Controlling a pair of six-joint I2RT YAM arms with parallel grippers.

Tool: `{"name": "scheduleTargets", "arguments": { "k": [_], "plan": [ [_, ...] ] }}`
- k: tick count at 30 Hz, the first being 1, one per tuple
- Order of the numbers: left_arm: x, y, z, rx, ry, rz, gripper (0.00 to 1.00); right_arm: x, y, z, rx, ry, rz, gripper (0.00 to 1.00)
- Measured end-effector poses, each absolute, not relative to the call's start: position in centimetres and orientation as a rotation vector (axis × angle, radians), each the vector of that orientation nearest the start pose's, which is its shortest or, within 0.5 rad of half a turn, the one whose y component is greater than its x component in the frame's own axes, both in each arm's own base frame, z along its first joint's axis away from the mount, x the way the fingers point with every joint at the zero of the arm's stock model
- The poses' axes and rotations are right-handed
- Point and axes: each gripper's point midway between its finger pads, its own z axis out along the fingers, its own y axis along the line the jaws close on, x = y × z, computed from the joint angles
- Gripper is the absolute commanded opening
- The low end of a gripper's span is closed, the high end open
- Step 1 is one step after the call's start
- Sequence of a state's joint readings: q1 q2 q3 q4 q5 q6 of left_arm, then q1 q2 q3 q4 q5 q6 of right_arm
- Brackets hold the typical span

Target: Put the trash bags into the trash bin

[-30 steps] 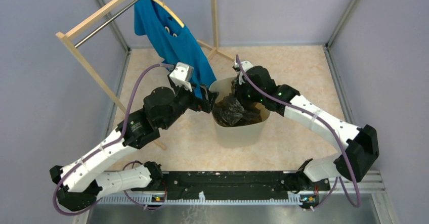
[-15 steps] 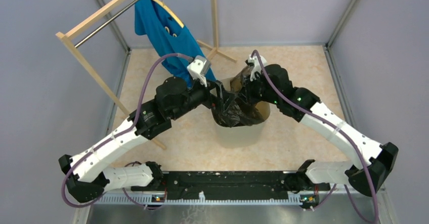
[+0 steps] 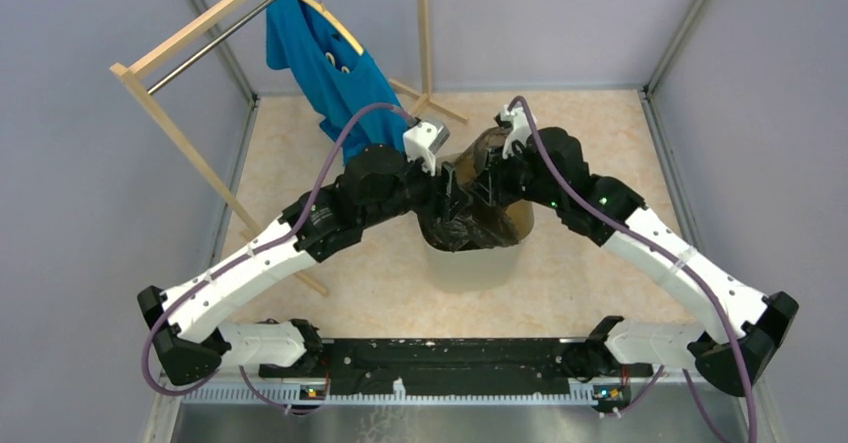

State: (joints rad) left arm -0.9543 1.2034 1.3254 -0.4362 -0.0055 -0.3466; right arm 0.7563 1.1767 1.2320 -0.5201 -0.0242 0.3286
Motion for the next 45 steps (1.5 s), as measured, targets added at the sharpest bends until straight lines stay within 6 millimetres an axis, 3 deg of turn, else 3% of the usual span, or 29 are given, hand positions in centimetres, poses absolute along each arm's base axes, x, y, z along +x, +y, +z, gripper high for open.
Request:
{"name": "scheduleTargets", "arguments": {
  "k": [3, 8, 10, 14, 21, 27, 30, 31, 32, 34, 36, 40, 45],
  "plan": [
    [21.1, -31.6, 33.4, 0.584, 1.888, -0.855, 0.33, 24.9, 26.1, 29.8, -0.44, 2.021, 0.731, 0.25],
    [20.0, -29.9, 33.6, 0.573, 1.86, -0.868, 0.08, 24.5, 25.9, 31.7, -0.396, 1.972, 0.786, 0.66],
    [19.6, -29.4, 33.9, 0.568, 1.842, -0.876, 0.01, 24.4, 25.7, 32.0, -0.388, 1.965, 0.79, 0.75],
    [19.1, -28.9, 34.1, 0.559, 1.811, -0.896, 0.0, 24.1, 24.8, 32.5, -0.369, 1.955, 0.775, 0.8],
    [18.1, -27.5, 32.6, 0.544, 1.777, -0.914, 0.0, 23.6, 23.2, 33.0, -0.309, 1.945, 0.742, 0.8],
    [17.1, -26.1, 32.8, 0.507, 1.672, -0.965, 0.0, 23.4, 24.4, 31.4, -0.338, 1.996, 0.785, 0.83],
    [17.0, -26.0, 32.7, 0.492, 1.652, -0.981, 0.0, 24.0, 25.3, 30.1, -0.36, 2.046, 0.775, 0.72],
    [17.0, -26.0, 32.5, 0.486, 1.65, -0.986, 0.0, 24.3, 25.6, 29.7, -0.366, 2.062, 0.769, 0.61],
    [17.0, -26.0, 32.2, 0.479, 1.648, -0.989, 0.0, 24.6, 25.9, 29.4, -0.374, 2.072, 0.762, 0.41],
    [17.0, -25.8, 31.8, 0.467, 1.643, -0.995, 0.0, 25.0, 26.4, 28.9, -0.392, 2.09, 0.753, 0.12],
    [17.0, -25.4, 31.4, 0.429, 1.642, -0.997, 0.0, 25.1, 26.6, 28.4, -0.392, 2.109, 0.753, 0.0],
    [17.3, -23.9, 31.2, 0.288, 1.632, -1.018, 0.0, 24.1, 25.8, 29.7, -0.363, 2.073, 0.785, 0.0],
    [17.2, -22.9, 31.0, 0.138, 1.637, -1.086, 0.01, 20.0, 23.3, 32.3, -0.346, 1.936, 0.912, 0.0]
  ]
}}
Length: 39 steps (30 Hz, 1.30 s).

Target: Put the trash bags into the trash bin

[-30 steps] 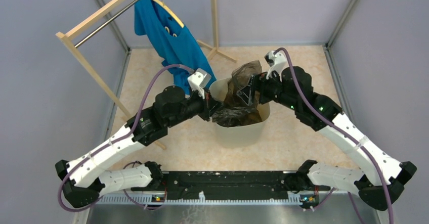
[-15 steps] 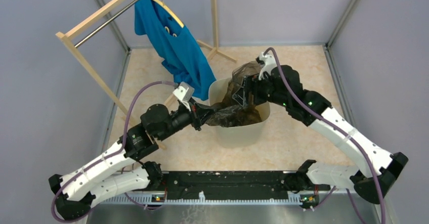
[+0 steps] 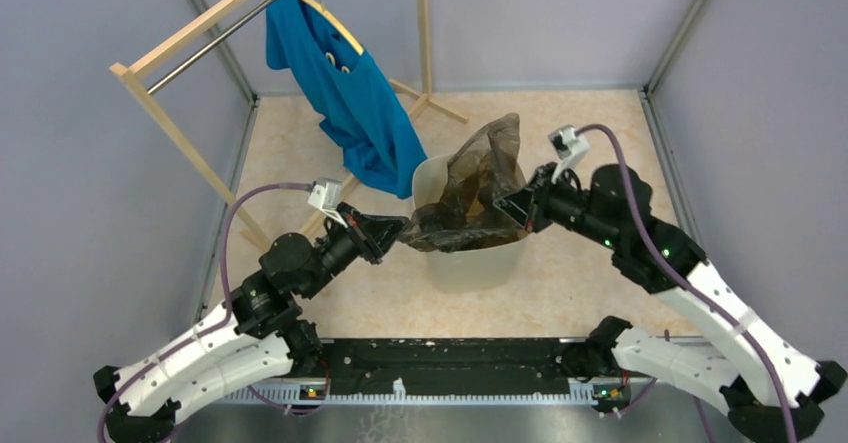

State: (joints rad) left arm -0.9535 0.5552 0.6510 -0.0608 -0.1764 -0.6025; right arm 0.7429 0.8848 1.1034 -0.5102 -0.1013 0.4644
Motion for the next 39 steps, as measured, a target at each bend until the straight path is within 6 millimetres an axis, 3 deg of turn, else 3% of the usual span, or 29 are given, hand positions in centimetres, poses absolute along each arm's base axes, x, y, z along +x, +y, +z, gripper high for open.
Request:
{"name": "scheduleTargets", "arguments": {
  "k": [4, 6, 7, 8, 11, 13, 16, 18, 20, 27, 32, 35, 39],
  "plan": [
    [16.9, -22.6, 30.8, 0.073, 1.694, -1.112, 0.1, 17.5, 22.7, 32.5, -0.357, 1.828, 1.039, 0.0],
    [16.7, -22.3, 31.2, 0.068, 1.725, -1.1, 0.22, 16.8, 22.8, 31.5, -0.37, 1.811, 1.075, 0.0],
    [16.7, -22.2, 31.7, 0.072, 1.73, -1.092, 0.33, 16.6, 22.9, 30.9, -0.375, 1.812, 1.086, 0.0],
    [16.7, -22.1, 32.5, 0.081, 1.732, -1.082, 0.46, 16.5, 23.0, 30.2, -0.381, 1.814, 1.091, 0.0],
    [16.9, -21.8, 36.0, 0.117, 1.711, -1.041, 0.65, 16.3, 23.2, 28.8, -0.405, 1.821, 1.099, 0.0],
    [17.5, -22.0, 38.9, 0.143, 1.696, -0.997, 0.8, 16.2, 23.4, 28.7, -0.434, 1.803, 1.107, 0.0],
    [19.1, -22.9, 41.5, 0.183, 1.696, -0.913, 0.98, 15.6, 23.6, 29.6, -0.485, 1.751, 1.128, 0.0],
    [20.4, -23.7, 42.2, 0.211, 1.707, -0.846, 0.99, 15.2, 23.7, 30.3, -0.524, 1.706, 1.14, 0.0],
    [21.4, -24.7, 41.6, 0.263, 1.732, -0.78, 0.99, 14.7, 23.6, 30.7, -0.557, 1.673, 1.143, 0.0],
    [24.4, -29.1, 36.6, 0.495, 1.861, -0.605, 0.99, 13.8, 22.8, 32.5, -0.609, 1.56, 1.121, 0.0],
    [25.3, -30.1, 34.7, 0.544, 1.917, -0.549, 0.99, 13.6, 22.1, 34.9, -0.599, 1.481, 1.108, 0.0],
    [25.1, -29.8, 35.3, 0.537, 1.904, -0.556, 0.99, 12.8, 21.4, 37.0, -0.593, 1.416, 1.112, 0.0],
    [23.8, -28.2, 38.0, 0.479, 1.833, -0.623, 0.98, 11.4, 20.7, 39.1, -0.605, 1.325, 1.141, 0.0]
  ]
}}
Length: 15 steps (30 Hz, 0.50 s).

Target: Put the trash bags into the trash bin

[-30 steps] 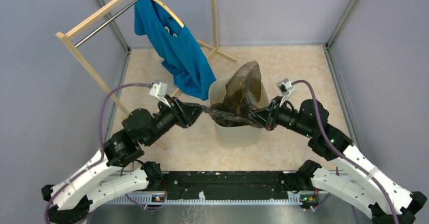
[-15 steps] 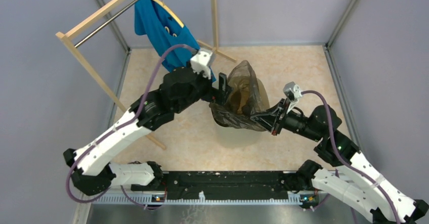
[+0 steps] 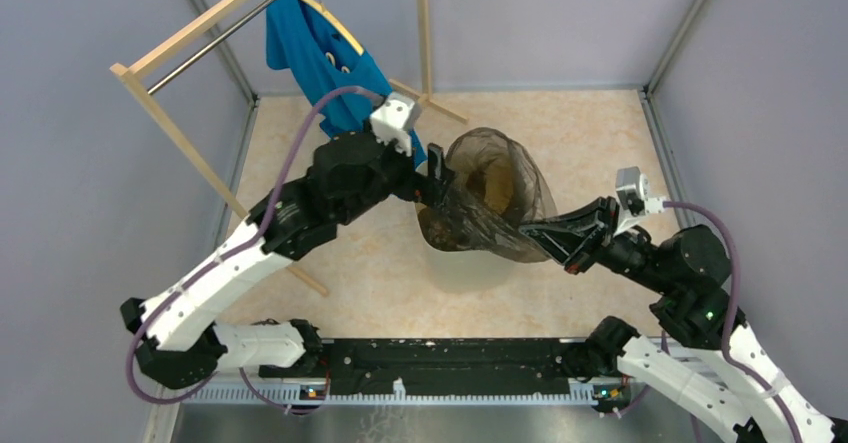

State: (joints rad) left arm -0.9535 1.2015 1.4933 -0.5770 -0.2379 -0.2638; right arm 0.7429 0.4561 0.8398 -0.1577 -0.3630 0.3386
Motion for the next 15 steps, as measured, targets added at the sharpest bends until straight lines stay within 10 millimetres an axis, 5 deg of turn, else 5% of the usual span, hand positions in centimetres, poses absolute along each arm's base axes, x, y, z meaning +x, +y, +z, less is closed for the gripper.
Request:
{"name": "scheduleTargets", "arguments": {
  "k": [5, 8, 15],
  "plan": [
    [21.5, -25.9, 41.7, 0.406, 1.729, -0.739, 0.99, 9.4, 20.9, 40.0, -0.651, 1.264, 1.239, 0.0],
    [20.8, -25.9, 42.1, 0.393, 1.723, -0.79, 0.99, 9.0, 21.7, 38.6, -0.67, 1.284, 1.302, 0.0],
    [21.7, -28.6, 37.8, 0.39, 1.87, -0.808, 0.99, 9.4, 23.2, 33.4, -0.661, 1.445, 1.383, 0.0]
  ]
}}
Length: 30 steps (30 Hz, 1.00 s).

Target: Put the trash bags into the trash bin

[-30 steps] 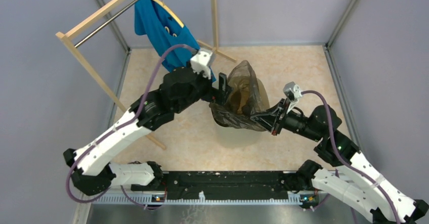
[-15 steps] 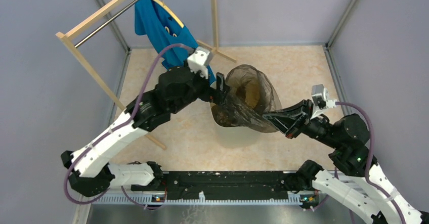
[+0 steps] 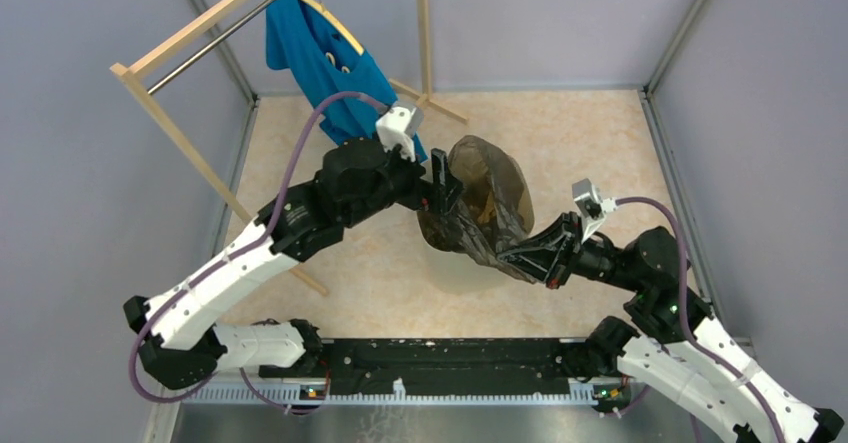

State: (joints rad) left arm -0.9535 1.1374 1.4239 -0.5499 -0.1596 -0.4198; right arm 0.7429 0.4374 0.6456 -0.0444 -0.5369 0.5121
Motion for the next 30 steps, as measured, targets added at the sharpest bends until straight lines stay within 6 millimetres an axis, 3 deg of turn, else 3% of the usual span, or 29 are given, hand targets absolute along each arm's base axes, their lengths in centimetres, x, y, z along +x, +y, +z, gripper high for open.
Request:
{"name": "scheduleTargets", "arguments": {
  "k": [3, 5, 11, 16, 19, 22, 25, 30],
  "plan": [
    [22.2, -29.9, 35.7, 0.409, 1.933, -0.794, 0.92, 9.3, 23.3, 33.1, -0.658, 1.46, 1.398, 0.0],
    [22.5, -30.5, 34.4, 0.423, 1.972, -0.779, 0.8, 9.2, 23.3, 33.2, -0.657, 1.459, 1.4, 0.0],
    [22.2, -30.7, 32.2, 0.451, 2.042, -0.757, 0.29, 9.2, 22.9, 32.9, -0.639, 1.476, 1.387, 0.0],
    [20.9, -28.7, 32.1, 0.421, 2.022, -0.774, 0.0, 11.0, 22.0, 31.9, -0.511, 1.552, 1.308, 0.01],
    [19.3, -26.7, 32.3, 0.384, 1.976, -0.826, 0.0, 12.3, 21.2, 30.7, -0.387, 1.636, 1.253, 0.04],
    [18.0, -25.2, 32.7, 0.351, 1.915, -0.887, 0.0, 13.0, 20.7, 29.7, -0.307, 1.697, 1.224, 0.15],
    [17.0, -24.2, 32.8, 0.323, 1.867, -0.943, 0.0, 13.5, 20.0, 28.8, -0.227, 1.761, 1.186, 0.15],
    [15.6, -23.3, 32.4, 0.298, 1.805, -1.031, 0.0, 14.0, 18.8, 29.4, -0.147, 1.782, 1.138, 0.1]
  ]
}}
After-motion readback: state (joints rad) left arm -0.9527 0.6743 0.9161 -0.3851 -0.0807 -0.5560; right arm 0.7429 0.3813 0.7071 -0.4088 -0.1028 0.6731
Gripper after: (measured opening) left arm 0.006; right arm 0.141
